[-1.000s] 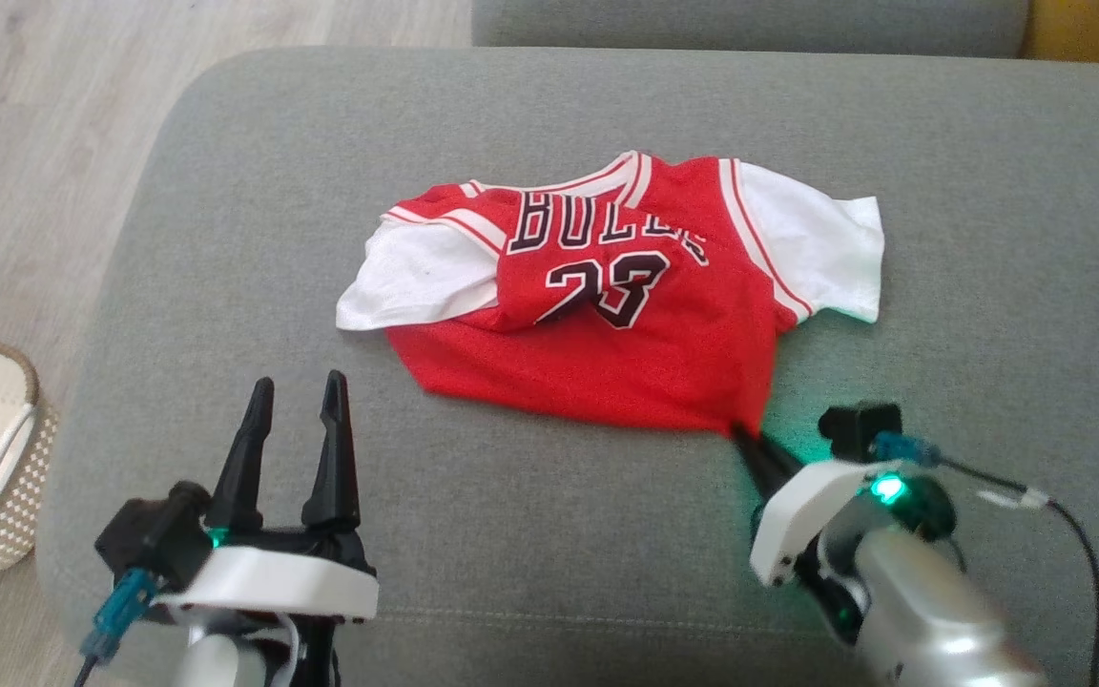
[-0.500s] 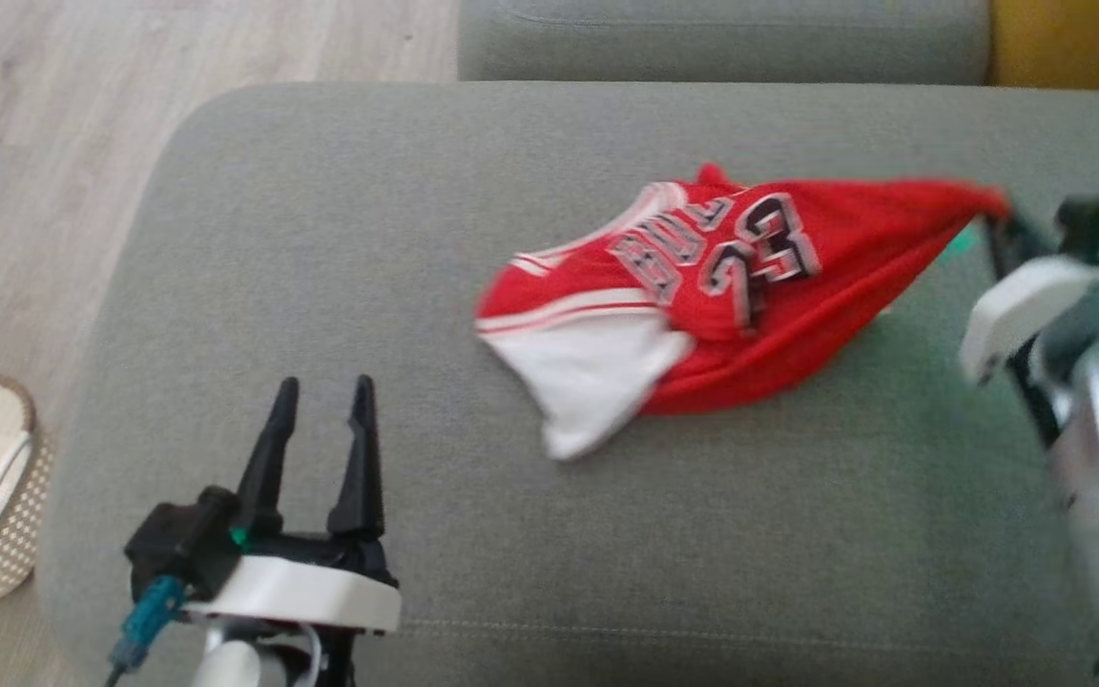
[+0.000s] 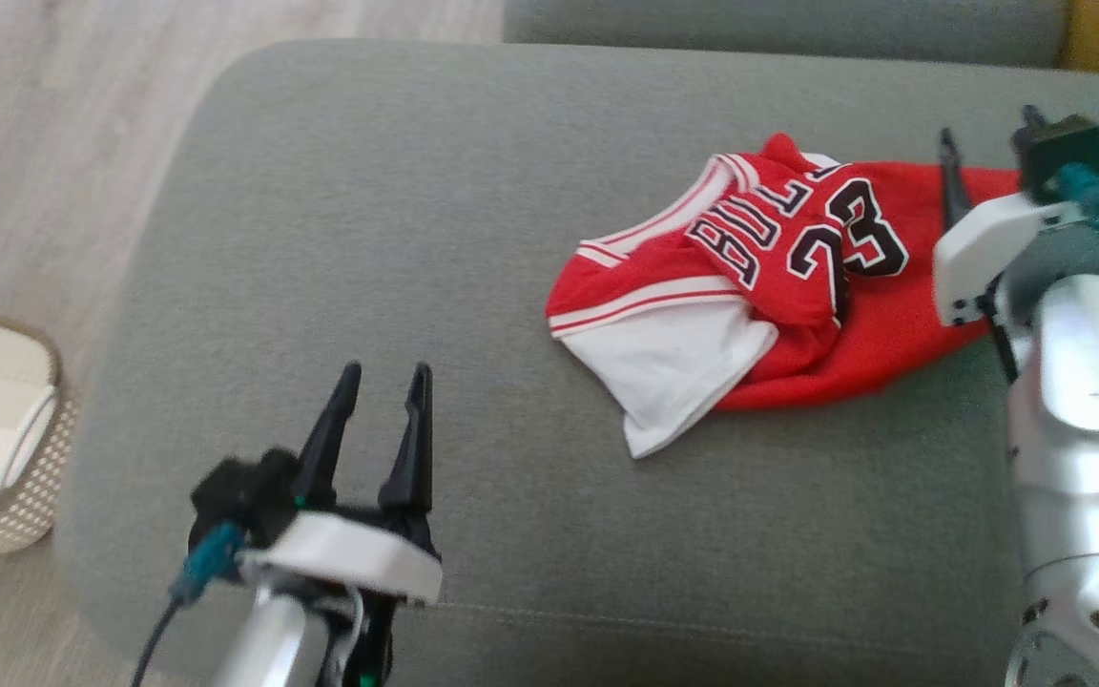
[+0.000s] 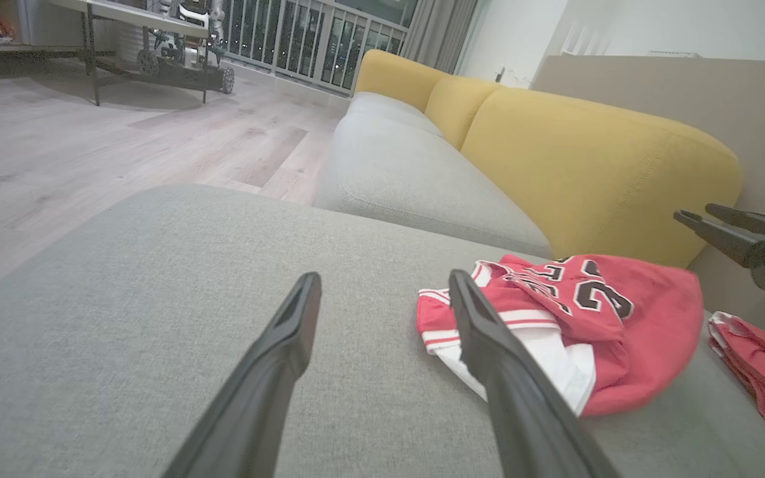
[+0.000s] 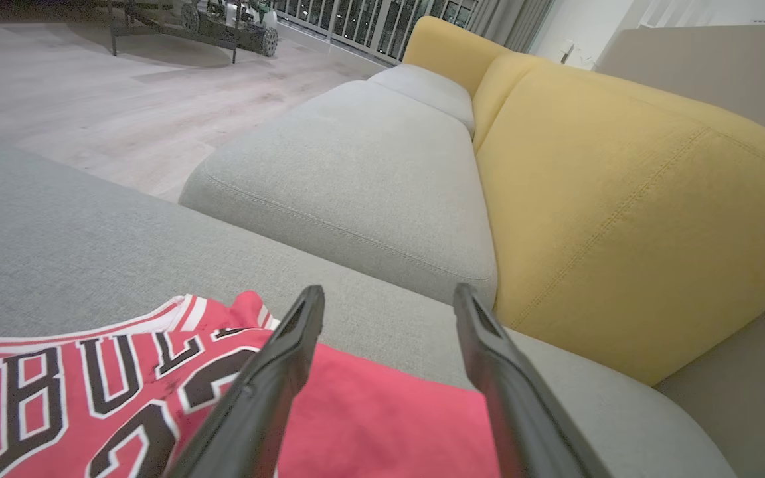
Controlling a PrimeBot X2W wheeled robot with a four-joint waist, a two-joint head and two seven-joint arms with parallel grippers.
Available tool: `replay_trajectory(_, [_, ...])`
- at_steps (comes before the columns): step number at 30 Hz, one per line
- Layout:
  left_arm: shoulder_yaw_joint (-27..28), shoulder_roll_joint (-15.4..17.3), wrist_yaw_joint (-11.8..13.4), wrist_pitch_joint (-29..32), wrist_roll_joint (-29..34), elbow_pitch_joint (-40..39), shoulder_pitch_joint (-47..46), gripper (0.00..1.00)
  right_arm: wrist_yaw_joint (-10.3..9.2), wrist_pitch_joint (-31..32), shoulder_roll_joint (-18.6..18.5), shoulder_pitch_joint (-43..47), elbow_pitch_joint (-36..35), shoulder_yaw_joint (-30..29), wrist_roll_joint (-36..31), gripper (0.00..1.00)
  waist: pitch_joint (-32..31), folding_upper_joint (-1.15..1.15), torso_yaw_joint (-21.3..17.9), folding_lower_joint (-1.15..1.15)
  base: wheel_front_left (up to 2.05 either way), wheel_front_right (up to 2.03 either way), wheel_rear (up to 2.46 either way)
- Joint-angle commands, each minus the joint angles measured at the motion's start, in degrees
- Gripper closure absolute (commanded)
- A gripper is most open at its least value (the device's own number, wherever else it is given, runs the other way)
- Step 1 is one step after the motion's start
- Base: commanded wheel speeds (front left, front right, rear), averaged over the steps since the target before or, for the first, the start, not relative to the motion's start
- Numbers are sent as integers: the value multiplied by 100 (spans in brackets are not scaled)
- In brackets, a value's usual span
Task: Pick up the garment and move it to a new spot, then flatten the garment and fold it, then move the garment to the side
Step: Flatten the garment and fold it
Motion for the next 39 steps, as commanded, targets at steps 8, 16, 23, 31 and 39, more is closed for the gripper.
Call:
replay_trajectory(8, [-213, -10, -383, -23, -691, 1270, -1423, 0, -2, -433, 90, 367, -352, 1696, 1783, 0, 500, 0, -876, 0, 0, 0, 0])
replay_trajectory(16, [-342, 27, -623, 149, -1426, 3055, -2594, 0, -2, -305, 91, 1333, -1890, 2420, 2895, 0, 837, 0, -1573, 0, 0, 0, 0])
replay_trajectory(23, [58, 120, -554, 163, -1822, 4153, -3035, 0, -2, -299, 91, 1826, -2901, 2827, 3458, 0, 970, 0, -1968, 0, 0, 0, 0])
replay_trajectory(31, [65, 139, -148, 104, -1696, 4635, -3070, 0, -2, -145, 91, 2142, -3342, 2807, 3551, 0, 905, 0, -2029, 0, 0, 0, 0])
replay_trajectory(39, [-156, 25, -638, 314, -2050, 4541, -3050, 100, -2, -191, 92, 2312, -3364, 2727, 3639, 0, 697, 0, -2071, 0, 0, 0, 0])
